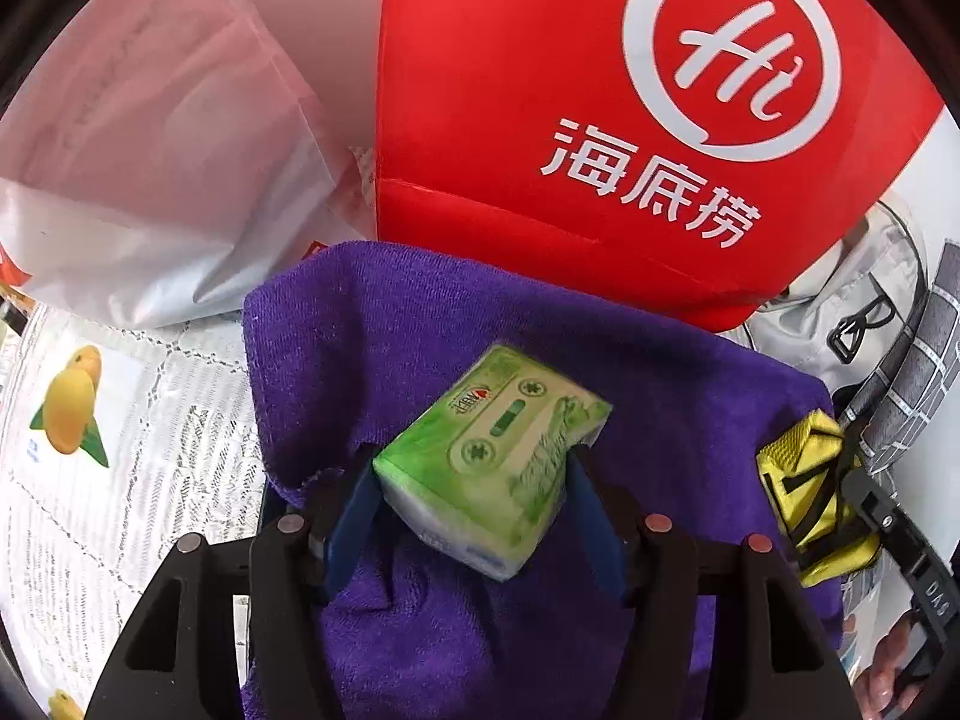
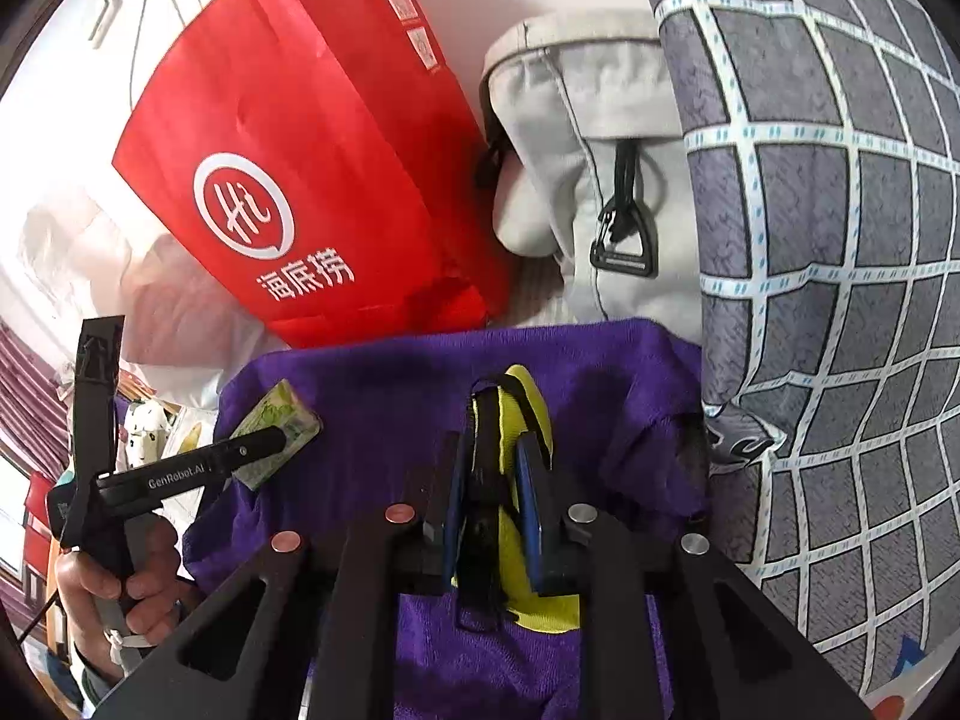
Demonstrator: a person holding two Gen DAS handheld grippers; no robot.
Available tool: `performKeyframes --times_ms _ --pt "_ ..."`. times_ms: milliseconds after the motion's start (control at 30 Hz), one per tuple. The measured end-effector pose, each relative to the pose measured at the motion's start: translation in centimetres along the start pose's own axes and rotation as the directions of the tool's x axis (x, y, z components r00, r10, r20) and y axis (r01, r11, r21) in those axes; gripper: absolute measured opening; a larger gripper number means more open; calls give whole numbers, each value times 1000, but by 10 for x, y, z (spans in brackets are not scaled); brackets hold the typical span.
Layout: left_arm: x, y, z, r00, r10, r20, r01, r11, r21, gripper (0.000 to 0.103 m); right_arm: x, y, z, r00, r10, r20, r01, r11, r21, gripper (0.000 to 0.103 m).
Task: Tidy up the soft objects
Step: 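Carry the pouch and tissue pack onto the purple towel and open both tools, then withdraw both tools from the purple towel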
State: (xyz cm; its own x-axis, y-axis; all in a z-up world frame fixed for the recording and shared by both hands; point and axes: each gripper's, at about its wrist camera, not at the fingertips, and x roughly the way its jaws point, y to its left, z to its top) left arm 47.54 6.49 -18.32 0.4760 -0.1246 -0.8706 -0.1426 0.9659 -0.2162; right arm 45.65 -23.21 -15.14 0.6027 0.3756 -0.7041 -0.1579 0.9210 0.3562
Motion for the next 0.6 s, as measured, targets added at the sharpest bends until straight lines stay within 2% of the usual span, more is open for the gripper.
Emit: performKeyframes --times_ms 33,100,167,367,533,600 --pt "1 -1 0 1000 -6 -7 6 1000 -2 66 2 0 0 1000 -8 -4 8 1000 -5 19" --pt "5 -4 4 1000 -7 -8 7 1000 -1 75 2 2 1 1000 -25 -12 25 1000 -18 30" --pt "4 -5 5 1000 3 2 -3 1000 0 75 -2 2 2 1000 -25 -3 25 999 -26 55" --pt "-11 -7 2 999 31 20 -32 999 20 75 -21 12 4 996 -72 56 77 994 -81 62" --pt "-40 -10 -7 994 34 103 -39 998 41 75 -41 14 -2 984 -133 115 143 986 -80 63" --pt "-56 -8 -15 993 10 120 -13 999 31 75 -44 13 -6 985 -145 91 152 986 -75 63"
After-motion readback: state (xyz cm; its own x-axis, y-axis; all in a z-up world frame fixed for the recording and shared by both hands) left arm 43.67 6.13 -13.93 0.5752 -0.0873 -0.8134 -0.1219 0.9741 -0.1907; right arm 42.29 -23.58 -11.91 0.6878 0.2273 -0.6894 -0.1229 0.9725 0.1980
